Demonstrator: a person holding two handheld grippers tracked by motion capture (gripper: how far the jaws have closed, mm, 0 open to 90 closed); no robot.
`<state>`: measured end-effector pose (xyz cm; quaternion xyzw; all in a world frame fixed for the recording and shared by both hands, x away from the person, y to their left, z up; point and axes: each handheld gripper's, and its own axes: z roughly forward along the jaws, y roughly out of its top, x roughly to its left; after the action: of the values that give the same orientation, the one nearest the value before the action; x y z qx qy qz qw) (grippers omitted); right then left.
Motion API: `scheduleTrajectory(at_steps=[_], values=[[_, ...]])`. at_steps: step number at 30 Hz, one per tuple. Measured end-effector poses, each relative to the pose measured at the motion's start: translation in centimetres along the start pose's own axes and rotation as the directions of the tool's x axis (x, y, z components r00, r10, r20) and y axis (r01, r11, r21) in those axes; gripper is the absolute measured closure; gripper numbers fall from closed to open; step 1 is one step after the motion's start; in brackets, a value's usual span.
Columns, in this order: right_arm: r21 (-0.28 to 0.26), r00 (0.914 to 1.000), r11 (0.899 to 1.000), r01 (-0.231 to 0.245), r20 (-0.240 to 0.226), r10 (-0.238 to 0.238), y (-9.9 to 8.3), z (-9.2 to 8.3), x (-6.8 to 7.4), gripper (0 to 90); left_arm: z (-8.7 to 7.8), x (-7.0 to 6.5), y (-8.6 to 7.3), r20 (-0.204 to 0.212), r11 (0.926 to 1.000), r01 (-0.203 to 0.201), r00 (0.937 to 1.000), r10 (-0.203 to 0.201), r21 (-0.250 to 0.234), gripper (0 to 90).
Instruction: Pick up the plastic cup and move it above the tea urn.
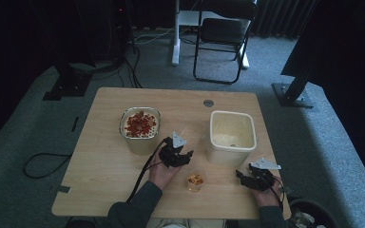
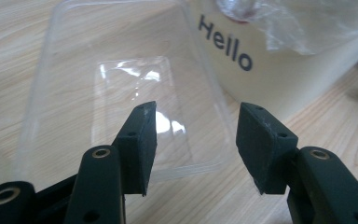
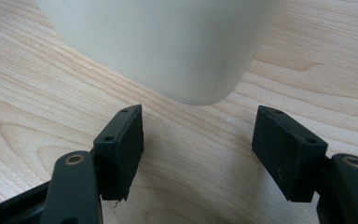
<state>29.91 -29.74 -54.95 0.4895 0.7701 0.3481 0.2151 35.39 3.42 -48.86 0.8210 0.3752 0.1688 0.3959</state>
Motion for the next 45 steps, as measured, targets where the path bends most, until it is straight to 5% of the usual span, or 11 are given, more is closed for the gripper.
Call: scheduleTrajectory(at_steps=[4, 15, 19, 25, 28, 34, 39, 45], values=[[0.0, 1.0, 1.0, 0.0, 0.0, 0.0, 0.0, 0.0, 0.0, 33.3, 0.5, -0.6, -0.1, 0.009, 0.9982, -0.054, 0.9985, 0.054, 0.025, 52.8], [0.0, 1.0, 1.0, 0.0, 0.0, 0.0, 0.0, 0.0, 0.0, 33.3, 1.6, -1.3, 0.1, -0.051, 0.9826, -0.164, 0.9843, 0.169, 0.087, 65.8], [0.0, 1.0, 1.0, 0.001, 0.0, -0.001, 0.0, 0.0, 0.0, 33.3, 1.2, -1.0, 0.0, -0.063, 0.9842, -0.157, 0.9848, 0.162, 0.082, 77.7], [0.0, 1.0, 1.0, 0.0, 0.001, 0.0, 0.0, 0.0, 0.0, 33.3, 1.5, -0.5, -0.3, -0.087, 0.9827, -0.157, 0.9823, 0.166, 0.098, 71.2], [0.0, 1.0, 1.0, 0.0, 0.001, 0.0, 0.0, 0.0, 0.0, 33.3, 2.0, -0.7, -0.5, -0.111, 0.9755, -0.185, 0.9739, 0.198, 0.119, 65.9], [0.0, 1.0, 1.0, 0.0, 0.001, 0.0, 0.0, 0.0, 0.0, 33.3, 1.5, -0.6, -0.2, -0.105, 0.9724, -0.202, 0.9712, 0.214, 0.117, 76.4], [-0.001, 1.0, 1.0, -0.002, 0.001, 0.002, 0.0, 0.0, 0.0, 33.3, -0.1, 0.0, 0.7, -0.089, 0.9847, -0.163, 0.9817, 0.168, 0.061, 79.9], [-0.001, 1.0, 1.0, 0.002, 0.002, -0.002, 0.0, 0.0, 0.0, 33.3, -1.5, 1.4, 1.5, -0.008, 0.9962, -0.083, 0.9965, 0.084, 0.025, 81.0]])
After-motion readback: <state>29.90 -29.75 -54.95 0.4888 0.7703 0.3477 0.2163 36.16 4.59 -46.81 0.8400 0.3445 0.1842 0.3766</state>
